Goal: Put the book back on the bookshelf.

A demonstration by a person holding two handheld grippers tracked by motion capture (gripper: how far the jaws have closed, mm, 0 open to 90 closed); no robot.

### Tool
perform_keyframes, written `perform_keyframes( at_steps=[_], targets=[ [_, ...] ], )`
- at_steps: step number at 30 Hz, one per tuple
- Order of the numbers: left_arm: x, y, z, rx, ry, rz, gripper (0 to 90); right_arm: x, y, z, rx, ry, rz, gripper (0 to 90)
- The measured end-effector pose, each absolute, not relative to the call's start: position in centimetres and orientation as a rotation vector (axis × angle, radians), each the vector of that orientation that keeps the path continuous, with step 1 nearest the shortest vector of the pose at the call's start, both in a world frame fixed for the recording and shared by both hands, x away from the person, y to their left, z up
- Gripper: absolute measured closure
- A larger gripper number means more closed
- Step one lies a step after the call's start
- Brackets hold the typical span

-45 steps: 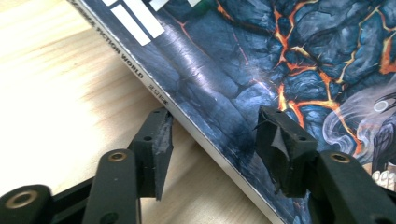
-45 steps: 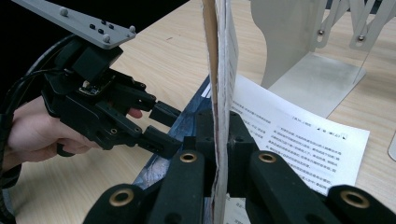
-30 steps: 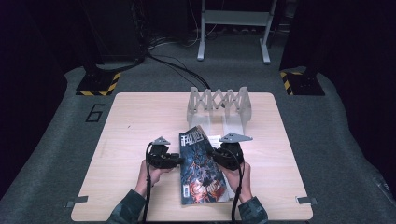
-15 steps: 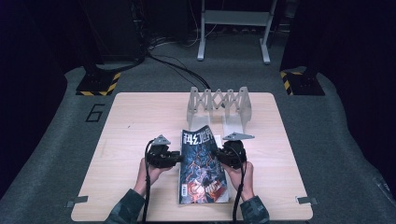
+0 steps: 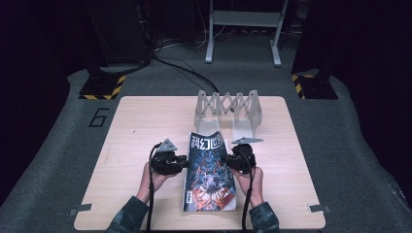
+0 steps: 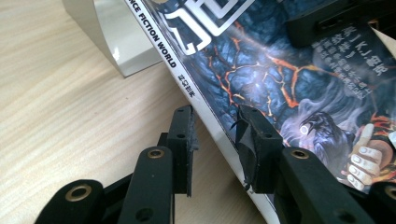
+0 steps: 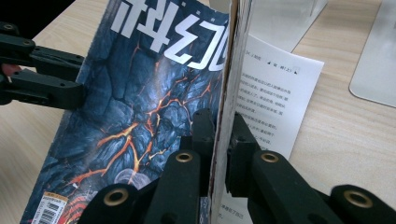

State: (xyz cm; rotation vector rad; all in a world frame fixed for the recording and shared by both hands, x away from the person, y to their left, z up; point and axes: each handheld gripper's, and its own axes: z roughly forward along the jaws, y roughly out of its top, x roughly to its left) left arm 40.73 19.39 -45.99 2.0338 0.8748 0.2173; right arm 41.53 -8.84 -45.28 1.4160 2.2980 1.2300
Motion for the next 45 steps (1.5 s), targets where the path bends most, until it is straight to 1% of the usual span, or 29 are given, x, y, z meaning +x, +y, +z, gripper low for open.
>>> perform_keyframes(
  at_steps=[3,10,14,16,17,23,30,33,39,45],
  targets=[
    [40.6,19.3,-45.6,2.047,0.840,0.245,67.7,41.7,-8.9,-45.4,1.431,2.304,1.226,84.6],
    [40.4,19.1,-45.1,2.073,0.808,0.253,67.7,42.0,-8.8,-45.4,1.444,2.306,1.213,84.4],
    [40.2,19.0,-44.8,2.077,0.790,0.295,67.7,42.2,-8.8,-45.4,1.459,2.320,1.204,84.1],
    [40.1,19.0,-44.8,2.077,0.789,0.289,67.7,42.3,-8.7,-45.4,1.455,2.321,1.203,84.0],
    [39.9,19.0,-44.5,2.093,0.753,0.327,67.6,42.4,-8.7,-45.3,1.450,2.319,1.208,83.9],
    [39.2,18.7,-43.5,2.101,0.688,0.383,67.6,42.4,-8.5,-45.1,1.441,2.310,1.211,83.7],
    [38.6,18.5,-42.7,2.100,0.651,0.434,67.8,42.2,-8.2,-44.5,1.419,2.283,1.222,83.6],
    [38.3,18.4,-42.6,2.109,0.625,0.472,68.1,42.4,-8.3,-44.5,1.417,2.284,1.226,82.5],
    [38.0,18.0,-42.6,2.092,0.587,0.482,68.9,43.2,-9.0,-45.4,1.522,2.308,1.247,79.6],
    [37.6,18.1,-42.5,2.087,0.540,0.505,69.4,44.1,-9.5,-45.6,1.525,2.292,1.336,76.0]
  ],
)
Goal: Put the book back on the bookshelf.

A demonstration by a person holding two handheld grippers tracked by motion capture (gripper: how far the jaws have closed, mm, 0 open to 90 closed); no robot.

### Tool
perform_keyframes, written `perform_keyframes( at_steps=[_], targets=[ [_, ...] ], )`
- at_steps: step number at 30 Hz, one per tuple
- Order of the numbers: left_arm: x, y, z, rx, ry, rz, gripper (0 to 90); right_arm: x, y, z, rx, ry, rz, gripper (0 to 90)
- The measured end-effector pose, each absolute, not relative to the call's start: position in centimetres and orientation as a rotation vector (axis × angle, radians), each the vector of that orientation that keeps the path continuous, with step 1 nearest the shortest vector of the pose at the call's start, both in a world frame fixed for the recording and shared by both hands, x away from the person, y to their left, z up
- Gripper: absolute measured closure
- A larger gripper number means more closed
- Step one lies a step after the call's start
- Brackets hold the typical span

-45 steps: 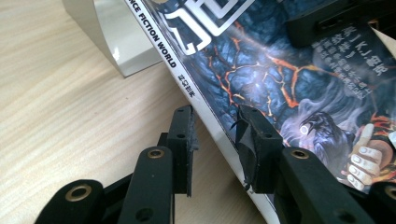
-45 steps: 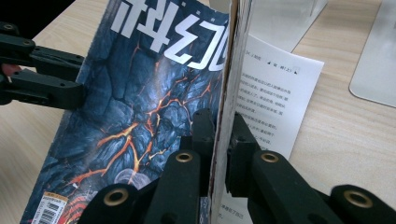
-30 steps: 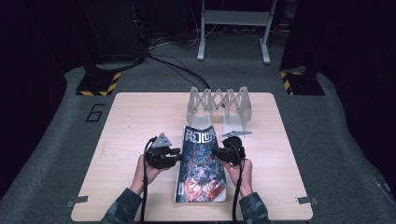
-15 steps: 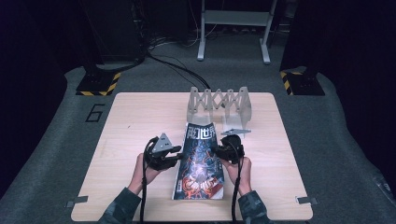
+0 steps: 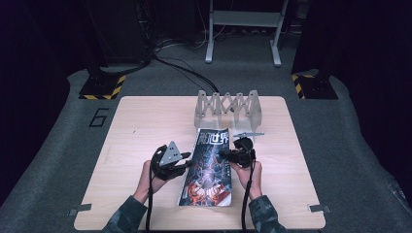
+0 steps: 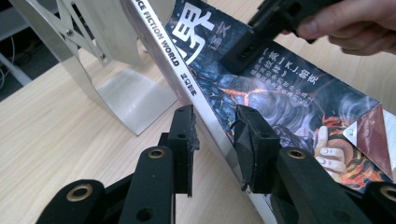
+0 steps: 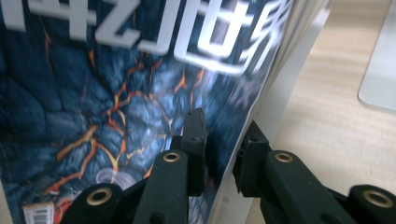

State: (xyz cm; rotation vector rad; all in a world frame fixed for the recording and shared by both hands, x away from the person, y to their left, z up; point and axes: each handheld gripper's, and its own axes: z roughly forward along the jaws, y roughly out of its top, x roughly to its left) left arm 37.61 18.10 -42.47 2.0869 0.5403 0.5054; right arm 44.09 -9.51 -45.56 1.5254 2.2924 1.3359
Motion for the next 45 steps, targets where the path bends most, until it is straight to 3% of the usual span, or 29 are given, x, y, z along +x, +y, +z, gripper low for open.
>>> perform_keyframes(
  at_steps=[9,27,41,42,45],
  targets=[
    [37.5,18.8,-41.9,2.062,0.521,0.536,69.4,43.7,-8.8,-43.4,1.344,2.250,1.341,86.3],
    [38.1,20.2,-41.6,2.056,0.548,0.506,67.3,40.4,-7.6,-41.7,0.924,2.176,1.332,87.4],
    [35.4,19.5,-40.5,1.940,0.297,0.774,74.4,41.0,-9.2,-40.4,1.020,2.095,1.435,84.5],
    [35.1,19.7,-40.3,1.927,0.271,0.796,89.0,40.7,-9.3,-39.5,0.996,2.057,1.470,86.1],
    [35.1,19.6,-40.3,1.959,0.266,0.789,88.4,40.4,-9.3,-39.0,0.960,2.037,1.470,87.2]
  ],
)
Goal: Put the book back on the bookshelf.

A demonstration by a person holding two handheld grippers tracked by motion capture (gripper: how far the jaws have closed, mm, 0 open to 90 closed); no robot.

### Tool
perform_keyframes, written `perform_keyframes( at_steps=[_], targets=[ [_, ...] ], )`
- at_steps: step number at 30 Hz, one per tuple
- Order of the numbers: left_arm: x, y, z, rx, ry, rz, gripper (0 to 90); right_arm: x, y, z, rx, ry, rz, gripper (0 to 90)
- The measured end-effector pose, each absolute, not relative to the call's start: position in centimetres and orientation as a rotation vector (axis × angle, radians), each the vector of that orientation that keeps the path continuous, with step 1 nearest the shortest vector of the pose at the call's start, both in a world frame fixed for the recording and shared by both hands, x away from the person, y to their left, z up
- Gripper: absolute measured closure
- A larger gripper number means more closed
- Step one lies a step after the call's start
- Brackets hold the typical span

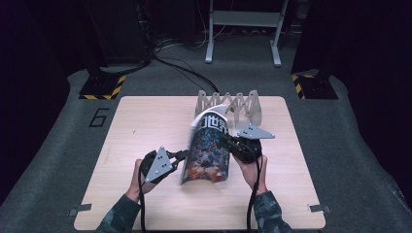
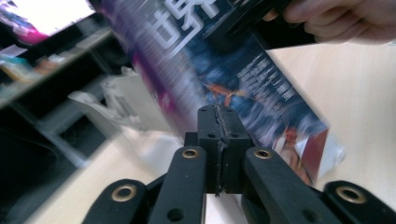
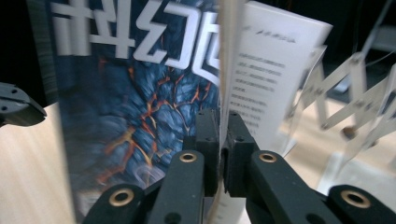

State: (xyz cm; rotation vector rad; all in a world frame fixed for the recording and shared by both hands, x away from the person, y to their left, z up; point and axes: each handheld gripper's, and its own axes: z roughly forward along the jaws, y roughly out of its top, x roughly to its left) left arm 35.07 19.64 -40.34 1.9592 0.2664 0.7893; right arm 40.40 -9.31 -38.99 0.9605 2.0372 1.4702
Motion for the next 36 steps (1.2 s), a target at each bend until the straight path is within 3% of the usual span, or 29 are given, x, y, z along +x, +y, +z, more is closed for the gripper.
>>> perform_keyframes(
  at_steps=[6,13,18,25,36],
  targets=[
    [36.6,19.9,-42.0,2.022,0.387,0.704,82.5,39.6,-7.4,-39.2,0.819,2.098,1.351,87.7],
    [39.3,21.0,-43.5,2.032,0.624,0.547,55.6,39.2,-7.6,-39.5,0.811,2.081,1.374,87.7],
    [40.5,21.3,-43.9,2.010,0.712,0.463,43.4,38.7,-7.6,-39.7,0.793,2.074,1.378,87.8],
    [42.2,21.0,-43.7,2.006,0.753,0.376,38.3,38.1,-7.4,-39.9,0.756,2.062,1.392,87.8],
    [43.6,20.7,-44.4,2.011,0.808,0.308,38.9,37.6,-7.5,-39.8,0.738,2.062,1.422,87.7]
  ],
)
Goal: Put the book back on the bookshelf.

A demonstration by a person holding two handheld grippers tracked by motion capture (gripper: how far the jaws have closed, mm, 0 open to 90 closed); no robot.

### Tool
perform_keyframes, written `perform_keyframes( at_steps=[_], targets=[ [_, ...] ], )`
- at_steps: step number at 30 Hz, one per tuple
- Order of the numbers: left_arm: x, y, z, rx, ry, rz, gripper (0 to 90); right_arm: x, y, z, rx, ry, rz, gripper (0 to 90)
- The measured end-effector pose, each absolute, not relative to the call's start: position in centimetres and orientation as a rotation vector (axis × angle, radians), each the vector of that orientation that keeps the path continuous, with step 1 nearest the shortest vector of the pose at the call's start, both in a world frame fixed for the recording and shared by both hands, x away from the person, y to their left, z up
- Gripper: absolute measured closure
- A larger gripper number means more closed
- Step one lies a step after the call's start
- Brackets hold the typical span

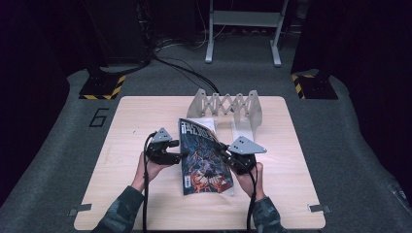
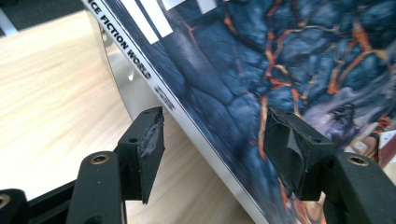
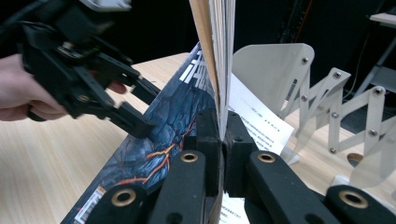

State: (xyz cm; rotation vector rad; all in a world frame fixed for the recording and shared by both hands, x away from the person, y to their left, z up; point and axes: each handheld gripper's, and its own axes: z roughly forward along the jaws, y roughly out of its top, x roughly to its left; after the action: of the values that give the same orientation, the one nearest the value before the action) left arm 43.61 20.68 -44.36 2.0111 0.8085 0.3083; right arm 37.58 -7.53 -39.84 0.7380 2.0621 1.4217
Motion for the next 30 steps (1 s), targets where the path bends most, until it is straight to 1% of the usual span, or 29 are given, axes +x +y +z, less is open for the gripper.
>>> perform_keyframes(
  at_steps=[1,3,4,6,7,9,12,20,25,30],
  targets=[
    [43.8,20.6,-44.4,2.013,0.812,0.291,40.3,37.5,-7.4,-39.8,0.732,2.069,1.421,87.7],
    [43.8,20.5,-44.5,1.998,0.816,0.298,43.4,37.4,-7.2,-39.9,0.728,2.074,1.425,87.7],
    [43.8,20.5,-44.5,2.009,0.813,0.303,43.4,37.4,-7.2,-39.9,0.728,2.074,1.425,87.7],
    [43.8,20.6,-44.4,2.013,0.810,0.295,49.5,37.5,-7.2,-39.9,0.732,2.077,1.424,87.7],
    [43.8,20.7,-44.3,1.980,0.817,0.288,52.3,37.6,-7.4,-40.0,0.730,2.077,1.425,87.7],
    [43.7,20.9,-44.1,1.966,0.801,0.286,57.9,37.7,-7.6,-40.0,0.735,2.075,1.431,87.7],
    [43.4,20.8,-43.9,1.960,0.794,0.285,63.9,37.8,-7.7,-40.0,0.747,2.075,1.435,87.6],
    [42.3,20.2,-42.8,1.991,0.732,0.367,69.2,38.2,-8.2,-40.1,0.800,2.072,1.429,87.5],
    [41.0,19.7,-41.6,1.996,0.654,0.497,71.0,38.6,-8.6,-39.9,0.855,2.055,1.443,87.4],
    [39.9,19.3,-40.7,2.003,0.574,0.577,72.2,39.1,-8.8,-39.7,0.920,2.049,1.446,87.3]
  ],
)
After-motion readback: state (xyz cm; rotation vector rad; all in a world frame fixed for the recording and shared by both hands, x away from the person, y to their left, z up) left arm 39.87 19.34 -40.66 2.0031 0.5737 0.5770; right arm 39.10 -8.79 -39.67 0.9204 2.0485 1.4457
